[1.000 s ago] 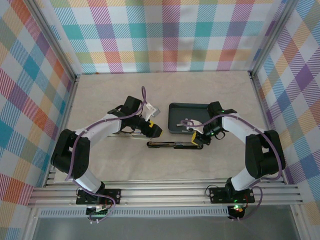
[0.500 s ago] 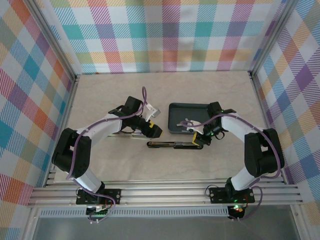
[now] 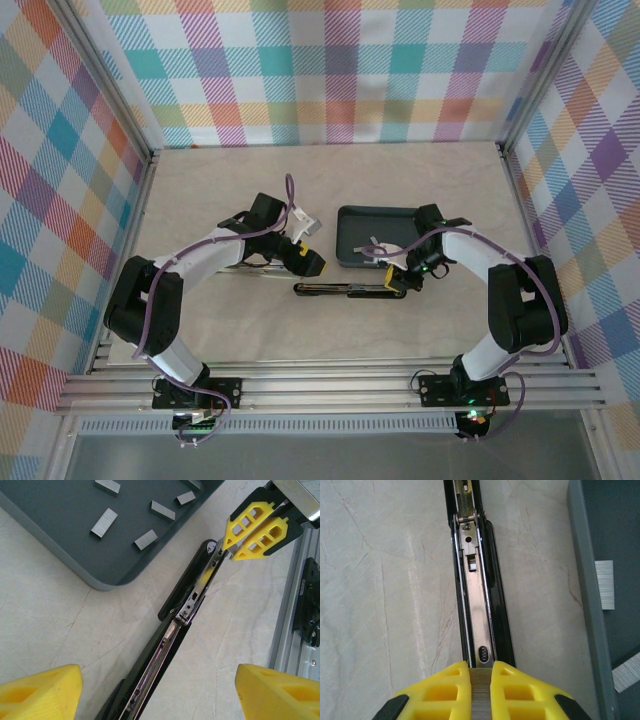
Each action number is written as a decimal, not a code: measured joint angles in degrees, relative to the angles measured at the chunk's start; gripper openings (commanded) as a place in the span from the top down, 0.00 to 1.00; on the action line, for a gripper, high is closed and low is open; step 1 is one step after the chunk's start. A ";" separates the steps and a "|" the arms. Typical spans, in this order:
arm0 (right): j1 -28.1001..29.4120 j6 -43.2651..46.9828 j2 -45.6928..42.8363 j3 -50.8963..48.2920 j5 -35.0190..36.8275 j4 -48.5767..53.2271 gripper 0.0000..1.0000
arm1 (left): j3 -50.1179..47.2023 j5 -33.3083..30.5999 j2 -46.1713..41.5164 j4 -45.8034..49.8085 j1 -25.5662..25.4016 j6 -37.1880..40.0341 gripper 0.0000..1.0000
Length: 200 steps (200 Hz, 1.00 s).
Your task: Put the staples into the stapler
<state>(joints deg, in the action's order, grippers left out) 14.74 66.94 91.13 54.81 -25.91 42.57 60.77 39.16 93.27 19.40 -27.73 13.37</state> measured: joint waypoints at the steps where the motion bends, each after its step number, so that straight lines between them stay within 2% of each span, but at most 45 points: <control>1: 0.00 0.02 0.00 0.00 0.00 0.02 0.86 | 0.00 0.02 0.00 0.00 0.00 0.00 0.20; 200: 0.22 4.09 2.82 3.08 0.46 3.30 0.87 | 0.00 0.02 0.00 0.00 0.00 0.66 0.20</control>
<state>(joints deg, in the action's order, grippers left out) 14.96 71.02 93.95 57.89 -25.45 45.87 60.77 39.18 93.27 19.40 -27.73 14.02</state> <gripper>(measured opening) 0.137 0.798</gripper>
